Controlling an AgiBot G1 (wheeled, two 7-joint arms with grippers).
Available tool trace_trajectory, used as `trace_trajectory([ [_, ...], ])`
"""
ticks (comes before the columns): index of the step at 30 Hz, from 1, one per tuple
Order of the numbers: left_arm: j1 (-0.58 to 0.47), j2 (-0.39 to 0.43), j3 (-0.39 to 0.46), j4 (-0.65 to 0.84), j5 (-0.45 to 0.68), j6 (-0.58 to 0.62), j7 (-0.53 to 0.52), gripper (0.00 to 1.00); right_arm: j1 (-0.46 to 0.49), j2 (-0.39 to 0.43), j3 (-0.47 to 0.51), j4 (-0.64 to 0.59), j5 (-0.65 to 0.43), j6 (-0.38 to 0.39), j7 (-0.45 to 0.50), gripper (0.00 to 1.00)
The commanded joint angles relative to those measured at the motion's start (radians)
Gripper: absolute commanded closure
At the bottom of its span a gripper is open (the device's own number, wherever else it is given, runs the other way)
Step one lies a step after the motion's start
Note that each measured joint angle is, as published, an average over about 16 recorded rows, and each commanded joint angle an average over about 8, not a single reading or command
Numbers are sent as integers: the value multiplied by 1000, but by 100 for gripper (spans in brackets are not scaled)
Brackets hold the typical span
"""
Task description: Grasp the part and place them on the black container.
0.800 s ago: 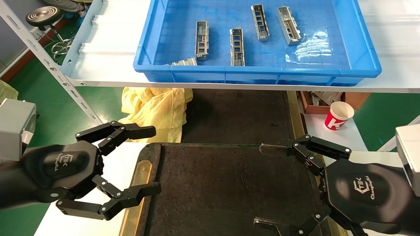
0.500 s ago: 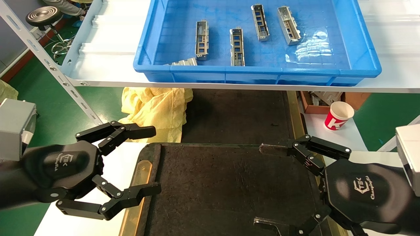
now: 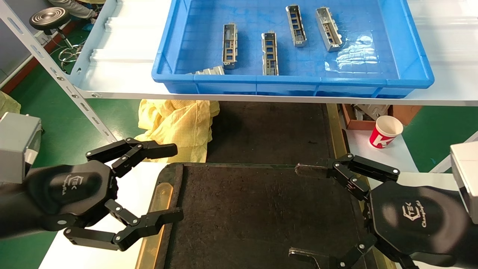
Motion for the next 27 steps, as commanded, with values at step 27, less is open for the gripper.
trace_trajectory([
  [27,0,0,0,0,0,0,0,100,0,0,0,0,0,0,0,0],
])
